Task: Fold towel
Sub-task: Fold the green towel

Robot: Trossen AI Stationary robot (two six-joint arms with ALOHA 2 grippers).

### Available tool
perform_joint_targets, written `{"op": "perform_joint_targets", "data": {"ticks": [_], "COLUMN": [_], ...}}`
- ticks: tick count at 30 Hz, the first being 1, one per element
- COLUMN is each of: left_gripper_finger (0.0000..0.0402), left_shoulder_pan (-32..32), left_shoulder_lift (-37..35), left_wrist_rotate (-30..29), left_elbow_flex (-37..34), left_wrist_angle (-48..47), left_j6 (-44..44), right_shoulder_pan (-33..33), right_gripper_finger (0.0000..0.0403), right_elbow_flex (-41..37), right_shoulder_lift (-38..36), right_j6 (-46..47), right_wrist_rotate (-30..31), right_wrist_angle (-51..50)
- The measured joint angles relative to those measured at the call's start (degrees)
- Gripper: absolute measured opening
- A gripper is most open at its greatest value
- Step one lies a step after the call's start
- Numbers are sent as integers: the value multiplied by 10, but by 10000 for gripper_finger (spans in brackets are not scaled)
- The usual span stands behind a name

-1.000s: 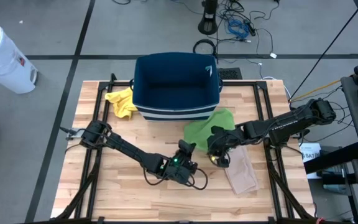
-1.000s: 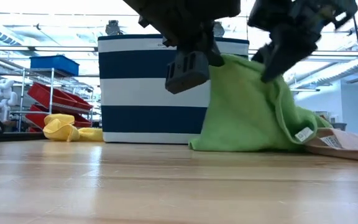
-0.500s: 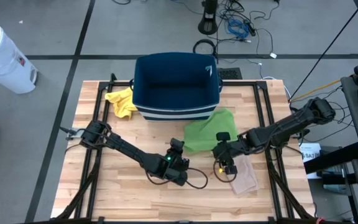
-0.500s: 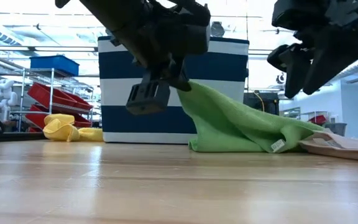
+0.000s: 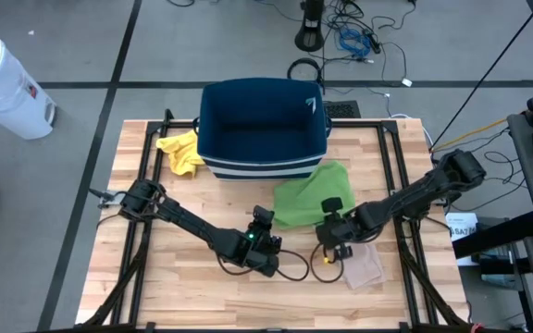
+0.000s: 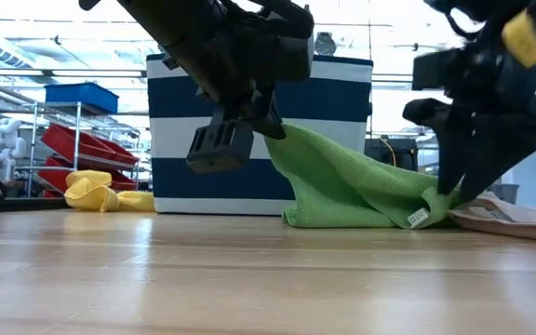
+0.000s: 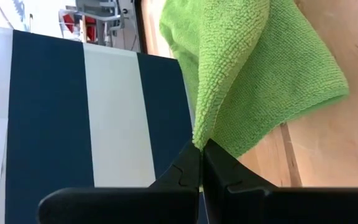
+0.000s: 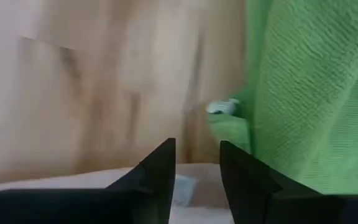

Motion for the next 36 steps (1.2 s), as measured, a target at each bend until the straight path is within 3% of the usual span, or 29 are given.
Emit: {"op": "perform_joint_targets", "data": {"ticks": [11,24,36], "left_gripper_finger": [0,0,0], "left_shoulder_pan": [0,0,0], "left_shoulder_lift": [0,0,0], "left_wrist_rotate": [19,19,20], "left_elbow_flex": [0,0,0], "left_wrist_angle": [0,2,2], "left_j6": [-13,-15,-15], "right_shoulder_pan": [0,-29,-52], "right_gripper_finger": [98,98,98], "right_elbow_flex": [0,0,0], "right_shoulder_lift": [22,22,22], "right_j6": [-43,-111,-95], "right_wrist_rotate": [12,54,-33], "right_wrist_angle": [68,57,29]}}
